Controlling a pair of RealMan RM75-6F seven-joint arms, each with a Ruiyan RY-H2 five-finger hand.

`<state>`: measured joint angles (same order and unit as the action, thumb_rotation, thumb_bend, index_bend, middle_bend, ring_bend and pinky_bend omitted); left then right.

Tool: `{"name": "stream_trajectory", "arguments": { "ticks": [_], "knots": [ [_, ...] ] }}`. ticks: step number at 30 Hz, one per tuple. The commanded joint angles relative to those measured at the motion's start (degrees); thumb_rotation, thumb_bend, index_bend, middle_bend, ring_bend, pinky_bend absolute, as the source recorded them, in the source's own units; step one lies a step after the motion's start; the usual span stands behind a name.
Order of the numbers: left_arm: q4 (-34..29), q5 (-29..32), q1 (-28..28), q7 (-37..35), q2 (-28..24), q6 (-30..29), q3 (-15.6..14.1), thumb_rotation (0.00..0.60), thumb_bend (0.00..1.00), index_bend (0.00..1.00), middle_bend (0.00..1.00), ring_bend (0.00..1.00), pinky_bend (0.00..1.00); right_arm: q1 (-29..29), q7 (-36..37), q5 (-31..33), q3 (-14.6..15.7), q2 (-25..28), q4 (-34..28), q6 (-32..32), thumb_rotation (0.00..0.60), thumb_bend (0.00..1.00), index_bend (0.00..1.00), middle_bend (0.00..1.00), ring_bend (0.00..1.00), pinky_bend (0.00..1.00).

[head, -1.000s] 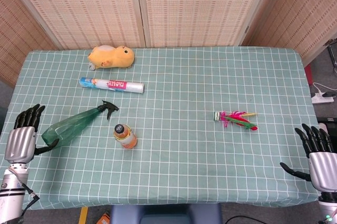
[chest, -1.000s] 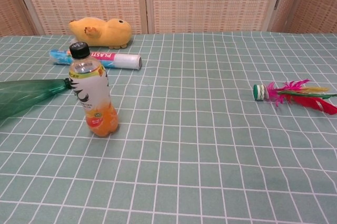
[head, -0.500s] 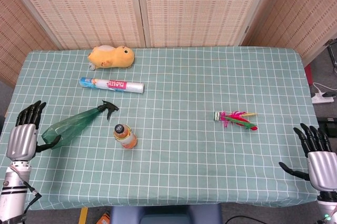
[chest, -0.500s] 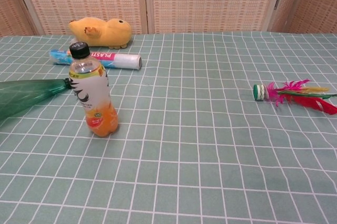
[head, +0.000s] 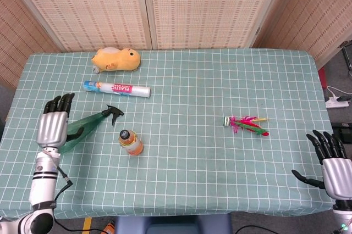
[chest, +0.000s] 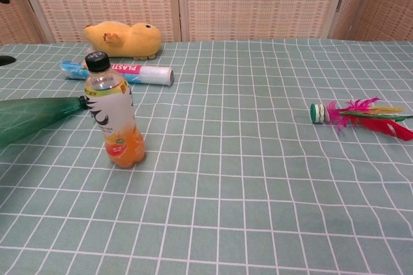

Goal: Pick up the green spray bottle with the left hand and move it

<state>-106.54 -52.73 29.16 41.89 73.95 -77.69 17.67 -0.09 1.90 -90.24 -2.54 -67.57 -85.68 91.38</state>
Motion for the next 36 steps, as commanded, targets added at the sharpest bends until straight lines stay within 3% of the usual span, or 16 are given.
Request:
{"name": "stream_trajectory", "arguments": {
  "ticks": [1,8,16,24,36],
  "knots": [
    [2.0,6.4,5.6,6.8,4.5,0.8,2.4,0.6,0.21,0.0,0.1,0.09,0.13,0.0,-0.3,0.3,0.0,0.1,-0.2,-0.2,0.6,0.0,0.14,0.08,0.0,0.0],
    [6.8,19.7,13.5,16.6,10.3,2.6,4.4,0.6,0.21,0.0,0.12,0.12,0.15,-0.1,-0.7,0.7,-0.1,0.2,-0.7,-0.3,0.6,0.0,0.14,0.08,0.0,0.0],
    [19.5,34.6,19.7,24.1,18.4,-1.0,6.1,0.6,0.21,0.0,0.15,0.15,0.15,-0.3,0.1,0.5,0.0,0.3,-0.2,0.0,0.6,0.0,0.16,0.09,0.0,0.0],
    [28.3,36.7,22.2,25.1,22.3,-0.7,6.1,0.6,0.21,0.0,0.19,0.18,0.17,-0.2,0.1,0.6,-0.1,0.2,-0.2,-0.1,0.6,0.0,0.16,0.09,0.0,0.0],
    [32.9,37.3,26.2,30.8,26.0,0.6,4.4,0.6,0.21,0.0,0.25,0.23,0.21,-0.3,-0.3,0.8,-0.2,0.3,-0.3,-0.1,0.6,0.0,0.16,0.09,0.0,0.0]
  ]
}}
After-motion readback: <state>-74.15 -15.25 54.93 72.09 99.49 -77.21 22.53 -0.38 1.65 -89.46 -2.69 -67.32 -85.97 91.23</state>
